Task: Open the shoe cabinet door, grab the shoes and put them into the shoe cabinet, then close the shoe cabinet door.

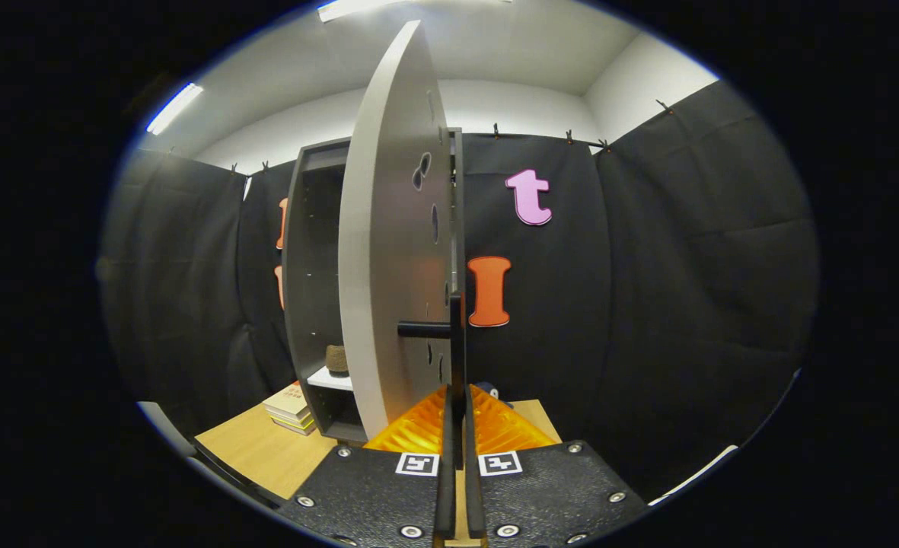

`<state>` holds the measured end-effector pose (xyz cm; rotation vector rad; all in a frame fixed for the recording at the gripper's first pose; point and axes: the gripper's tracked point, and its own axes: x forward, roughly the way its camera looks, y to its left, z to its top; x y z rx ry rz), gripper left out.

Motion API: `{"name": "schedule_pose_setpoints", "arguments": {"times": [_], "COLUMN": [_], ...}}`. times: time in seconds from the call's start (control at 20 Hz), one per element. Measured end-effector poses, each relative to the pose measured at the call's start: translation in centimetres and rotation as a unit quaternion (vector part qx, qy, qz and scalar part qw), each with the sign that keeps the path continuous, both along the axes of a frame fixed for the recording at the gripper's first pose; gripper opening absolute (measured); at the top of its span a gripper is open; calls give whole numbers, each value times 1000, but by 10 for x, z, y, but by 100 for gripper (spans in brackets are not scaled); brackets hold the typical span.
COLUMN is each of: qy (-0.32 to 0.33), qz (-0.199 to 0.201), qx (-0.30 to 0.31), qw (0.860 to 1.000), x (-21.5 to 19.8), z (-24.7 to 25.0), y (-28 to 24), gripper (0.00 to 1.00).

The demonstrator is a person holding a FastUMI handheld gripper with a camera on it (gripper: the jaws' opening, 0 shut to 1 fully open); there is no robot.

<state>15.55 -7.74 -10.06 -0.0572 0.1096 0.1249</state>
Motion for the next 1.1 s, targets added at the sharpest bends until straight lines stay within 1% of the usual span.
{"name": "schedule_pose_setpoints", "arguments": {"times": [0.1,0.2,0.35,0.5,0.6,0.7,0.8,0.95,1.0,1.05,1.1], "qy": [5,17,12,19,10,-5,-8,-20,-26,-26,-27], "qz": [-12,-7,-3,-25,-44,-53,-48,-78,-77,-82,-83], "qx": [4,31,7,11,13,-1,0,-9,-3,0,-3], "qw": [1000,999,1000,999,999,999,999,997,997,996,996], "x": [2,3,4,1,-5,-11,-23,-39,-42,-45,-47], "z": [1,-1,-3,-3,1,9,14,25,28,28,25], "y": [-17,-16,-16,-19,-22,-24,-12,-10,0,9,19], "gripper": [3,2,1,1,2,4,9,12,14,21,24]}}
